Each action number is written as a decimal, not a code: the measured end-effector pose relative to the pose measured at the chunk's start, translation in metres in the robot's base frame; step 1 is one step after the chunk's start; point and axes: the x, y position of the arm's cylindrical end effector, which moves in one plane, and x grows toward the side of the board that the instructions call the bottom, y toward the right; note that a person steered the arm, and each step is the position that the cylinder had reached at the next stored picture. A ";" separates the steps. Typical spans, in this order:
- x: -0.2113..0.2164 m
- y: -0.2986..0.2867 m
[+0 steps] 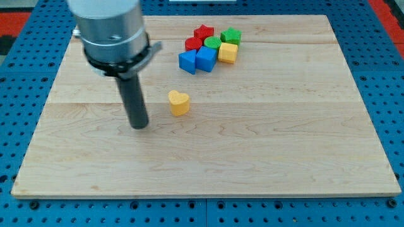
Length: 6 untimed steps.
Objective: Move the yellow heart to the bottom of the yellow hexagon
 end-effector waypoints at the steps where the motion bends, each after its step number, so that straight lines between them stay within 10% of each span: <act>1: 0.003 0.029; 6: -0.072 0.073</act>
